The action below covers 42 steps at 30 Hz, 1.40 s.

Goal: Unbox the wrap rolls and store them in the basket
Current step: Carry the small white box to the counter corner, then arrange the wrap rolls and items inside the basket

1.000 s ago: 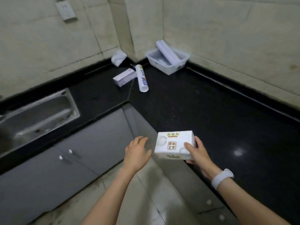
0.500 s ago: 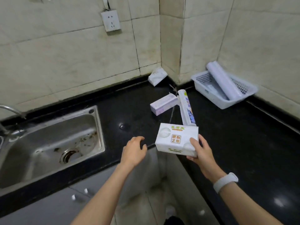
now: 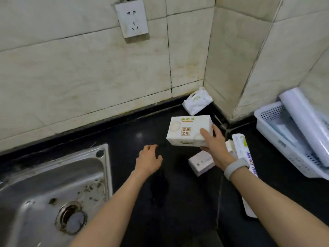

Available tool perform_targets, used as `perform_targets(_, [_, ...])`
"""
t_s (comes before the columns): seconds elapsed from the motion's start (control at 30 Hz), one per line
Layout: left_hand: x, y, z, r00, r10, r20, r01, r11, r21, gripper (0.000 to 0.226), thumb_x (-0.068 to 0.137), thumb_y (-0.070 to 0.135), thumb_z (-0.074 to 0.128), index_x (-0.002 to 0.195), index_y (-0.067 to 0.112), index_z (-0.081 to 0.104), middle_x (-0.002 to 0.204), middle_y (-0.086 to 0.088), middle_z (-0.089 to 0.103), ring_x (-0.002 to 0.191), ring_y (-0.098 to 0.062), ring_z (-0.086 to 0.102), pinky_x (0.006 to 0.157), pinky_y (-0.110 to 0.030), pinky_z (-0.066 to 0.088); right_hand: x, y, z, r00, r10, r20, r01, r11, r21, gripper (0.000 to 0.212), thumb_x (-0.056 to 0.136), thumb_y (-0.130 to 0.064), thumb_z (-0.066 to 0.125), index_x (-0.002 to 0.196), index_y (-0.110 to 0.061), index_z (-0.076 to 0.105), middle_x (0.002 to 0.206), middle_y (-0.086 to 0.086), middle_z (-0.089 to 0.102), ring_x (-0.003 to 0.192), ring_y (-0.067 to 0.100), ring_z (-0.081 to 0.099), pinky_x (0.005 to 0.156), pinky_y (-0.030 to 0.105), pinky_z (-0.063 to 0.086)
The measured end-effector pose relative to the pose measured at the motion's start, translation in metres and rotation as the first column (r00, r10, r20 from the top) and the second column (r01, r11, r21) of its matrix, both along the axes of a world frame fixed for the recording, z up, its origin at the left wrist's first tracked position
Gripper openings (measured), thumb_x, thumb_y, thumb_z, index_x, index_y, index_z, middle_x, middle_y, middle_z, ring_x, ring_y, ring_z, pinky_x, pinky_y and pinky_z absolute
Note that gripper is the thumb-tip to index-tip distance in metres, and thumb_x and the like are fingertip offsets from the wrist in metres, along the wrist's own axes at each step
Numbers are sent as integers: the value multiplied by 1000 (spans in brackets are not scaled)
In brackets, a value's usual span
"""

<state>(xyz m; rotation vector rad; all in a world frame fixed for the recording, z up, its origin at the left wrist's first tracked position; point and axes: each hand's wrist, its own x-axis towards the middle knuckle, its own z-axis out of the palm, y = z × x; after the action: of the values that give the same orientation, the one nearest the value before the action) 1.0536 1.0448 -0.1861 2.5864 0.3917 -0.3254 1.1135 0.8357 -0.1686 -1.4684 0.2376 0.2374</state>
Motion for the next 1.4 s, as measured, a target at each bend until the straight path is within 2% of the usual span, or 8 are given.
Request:
perform_targets(0.3, [96,62,-75,970,-35,-242,47,998,43,72,87,43,52,145,27,14,158,-6,0,143,-34,-1,112,-59,12,117,80,-51,997,-16,-81,-18,913,-408,49,89,-16,48,135,-9,34,143,21,34,128,34,37,102,40,37])
perform_targets(0.43, [117,71,-97,949,-116,-294,150,984,96,95,75,63,56,144,36,-3,155,-3,-22,141,-32,-22,109,-64,-8,104,81,-71,906,378,190,-13,473,-881,67,87,-20,56,142,-21,19,152,24,9,140,40,8,113,45,19])
perform_targets(0.57, [125,79,-111,935,-162,-316,191,980,62,108,66,74,56,142,41,-14,151,-1,-34,136,-31,-33,105,-66,-15,106,91,-90,768,640,-21,-127,120,-985,64,89,-25,51,143,-28,17,153,22,7,139,46,-2,112,54,24])
perform_targets(0.87, [123,82,-118,941,-161,-298,180,983,38,108,65,73,57,141,43,-14,149,2,-37,135,-28,-36,104,-64,-18,163,143,-96,776,627,-65,-125,51,-991,64,93,-21,45,143,-32,5,154,21,-2,138,47,-9,95,52,44])
perform_targets(1.03, [126,81,-112,932,-159,-326,184,982,46,109,65,73,58,141,43,-14,151,1,-34,136,-30,-34,105,-65,-15,196,154,-83,732,664,-153,-301,113,-947,59,95,-11,37,144,-27,7,153,21,-11,138,42,-18,112,51,17])
perform_targets(1.13, [130,78,-99,919,-135,-370,172,983,68,109,65,69,62,142,41,-10,153,-1,-28,139,-32,-28,107,-66,-10,186,138,-74,743,667,-53,-327,294,-898,51,95,-9,36,142,-16,19,155,18,3,142,34,-7,115,40,5])
perform_targets(1.27, [132,57,-74,942,-65,-331,115,984,136,86,77,50,62,145,28,14,158,-9,-5,143,-34,-9,111,-65,-2,140,93,-58,846,522,112,-244,564,-789,41,91,-5,42,132,-8,42,142,15,41,132,24,36,106,18,20])
perform_targets(1.4, [122,3,-48,999,-47,-5,47,999,27,51,89,34,52,136,19,39,148,-8,32,135,-26,31,114,-52,19,86,27,-40,936,281,212,-67,734,-675,33,88,2,43,118,-6,56,116,15,63,105,20,59,91,15,37])
